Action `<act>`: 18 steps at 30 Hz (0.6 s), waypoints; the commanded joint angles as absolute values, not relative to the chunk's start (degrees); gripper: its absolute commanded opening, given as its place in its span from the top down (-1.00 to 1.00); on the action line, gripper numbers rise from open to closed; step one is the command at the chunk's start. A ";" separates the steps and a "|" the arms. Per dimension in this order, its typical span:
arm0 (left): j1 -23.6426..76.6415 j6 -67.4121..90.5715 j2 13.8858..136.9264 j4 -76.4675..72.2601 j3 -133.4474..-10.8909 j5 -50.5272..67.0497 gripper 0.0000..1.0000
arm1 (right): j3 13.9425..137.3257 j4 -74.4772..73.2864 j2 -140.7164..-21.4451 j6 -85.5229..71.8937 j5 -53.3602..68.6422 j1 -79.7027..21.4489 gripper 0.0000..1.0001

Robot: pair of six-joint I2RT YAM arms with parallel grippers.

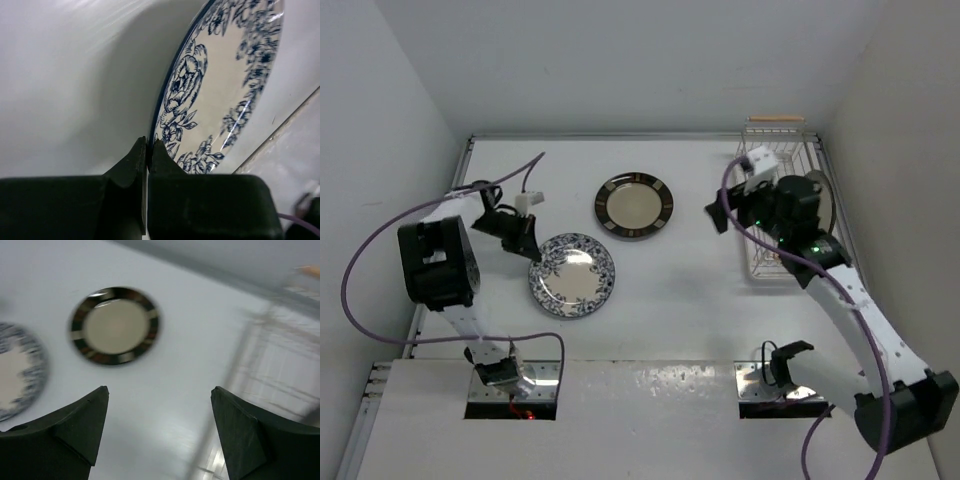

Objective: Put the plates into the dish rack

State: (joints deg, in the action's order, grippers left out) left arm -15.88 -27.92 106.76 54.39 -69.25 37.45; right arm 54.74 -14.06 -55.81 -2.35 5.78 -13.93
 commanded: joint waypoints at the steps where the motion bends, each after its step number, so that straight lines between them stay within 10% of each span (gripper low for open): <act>1: -8.56 -38.05 95.12 57.73 -70.92 40.68 1.00 | 48.01 -6.26 -60.97 -15.01 19.93 -22.57 -0.63; 14: 6.24 -35.51 78.06 59.94 -75.14 45.52 1.00 | 53.70 18.54 -94.10 -26.98 24.08 -41.39 -0.58; 17: 6.24 -36.91 76.82 61.43 -75.67 48.33 1.00 | 54.32 20.83 -96.67 -28.39 22.51 -43.07 -0.34; 18: 6.24 -36.91 76.82 61.96 -76.28 48.34 1.00 | 54.23 21.53 -96.85 -28.74 21.98 -43.33 0.10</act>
State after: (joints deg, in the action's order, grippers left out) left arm 5.98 -36.38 80.20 60.18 -72.29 39.99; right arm 51.62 13.54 -96.53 -24.97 21.54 -42.04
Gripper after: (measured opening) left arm 0.036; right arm 0.606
